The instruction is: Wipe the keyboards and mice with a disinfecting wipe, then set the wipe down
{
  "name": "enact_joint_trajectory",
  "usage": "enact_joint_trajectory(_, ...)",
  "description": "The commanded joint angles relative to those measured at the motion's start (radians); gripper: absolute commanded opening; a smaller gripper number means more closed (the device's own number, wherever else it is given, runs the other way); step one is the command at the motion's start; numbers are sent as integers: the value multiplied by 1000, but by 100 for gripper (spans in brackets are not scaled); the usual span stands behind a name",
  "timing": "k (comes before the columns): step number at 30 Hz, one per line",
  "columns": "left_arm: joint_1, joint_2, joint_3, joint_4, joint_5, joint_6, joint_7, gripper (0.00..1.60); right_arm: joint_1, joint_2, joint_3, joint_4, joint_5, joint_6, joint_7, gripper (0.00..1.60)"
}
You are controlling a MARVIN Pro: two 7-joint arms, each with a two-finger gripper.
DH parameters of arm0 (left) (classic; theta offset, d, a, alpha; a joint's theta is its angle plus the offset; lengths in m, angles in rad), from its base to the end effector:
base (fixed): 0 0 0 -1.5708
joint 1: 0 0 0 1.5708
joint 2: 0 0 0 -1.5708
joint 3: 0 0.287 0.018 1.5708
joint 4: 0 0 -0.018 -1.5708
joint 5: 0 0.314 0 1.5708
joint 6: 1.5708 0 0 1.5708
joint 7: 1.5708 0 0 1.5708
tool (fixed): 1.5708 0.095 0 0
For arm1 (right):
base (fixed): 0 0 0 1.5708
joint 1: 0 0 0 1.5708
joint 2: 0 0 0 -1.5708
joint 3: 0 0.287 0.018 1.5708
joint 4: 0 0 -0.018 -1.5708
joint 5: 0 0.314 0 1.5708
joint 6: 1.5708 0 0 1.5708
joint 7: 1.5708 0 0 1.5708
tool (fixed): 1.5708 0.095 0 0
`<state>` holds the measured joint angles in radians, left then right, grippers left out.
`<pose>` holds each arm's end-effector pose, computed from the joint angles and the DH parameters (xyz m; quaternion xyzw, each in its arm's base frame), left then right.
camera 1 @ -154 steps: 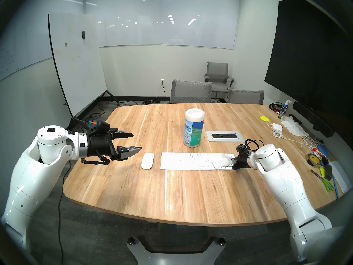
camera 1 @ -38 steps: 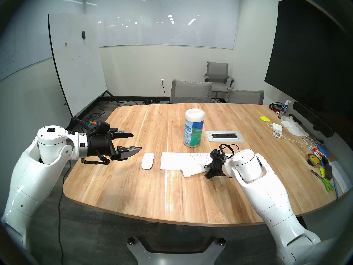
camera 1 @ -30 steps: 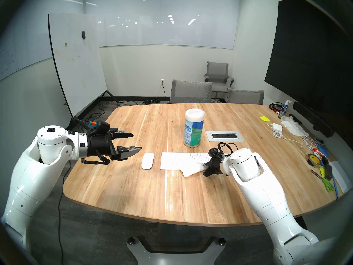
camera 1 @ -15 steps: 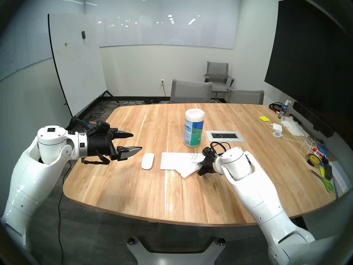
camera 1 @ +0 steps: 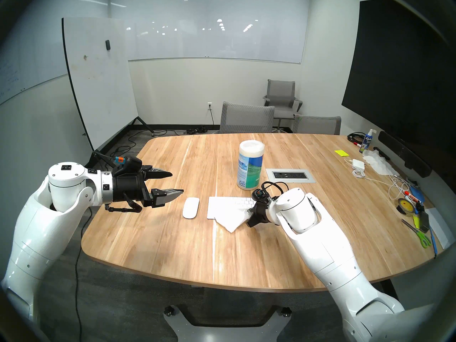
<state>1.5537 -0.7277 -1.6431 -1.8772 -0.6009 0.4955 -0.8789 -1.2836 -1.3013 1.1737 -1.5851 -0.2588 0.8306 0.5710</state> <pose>0.3755 0.0987 -0.1483 0.7227 -0.3815 0.5134 0.2620 0.4443 0.0765 -0.2910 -0.8457 -0.3718 -0.3811 0.0359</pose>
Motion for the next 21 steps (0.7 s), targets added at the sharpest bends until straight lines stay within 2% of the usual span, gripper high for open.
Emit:
enact_joint_trajectory(1,-2,2,-9,-7,-3,-1,-2,160,11,-45,-25,-2,-7,-1,-19,0)
enact_joint_trajectory(11,-2,2,-8,-7,-3,-1,-2,160,21,-99,-39,29,-5,9,-40,0)
enact_joint_trajectory(21,-2,2,-8,-7,-3,-1,-2,160,18,-130,-41,8,20,20,-41,0)
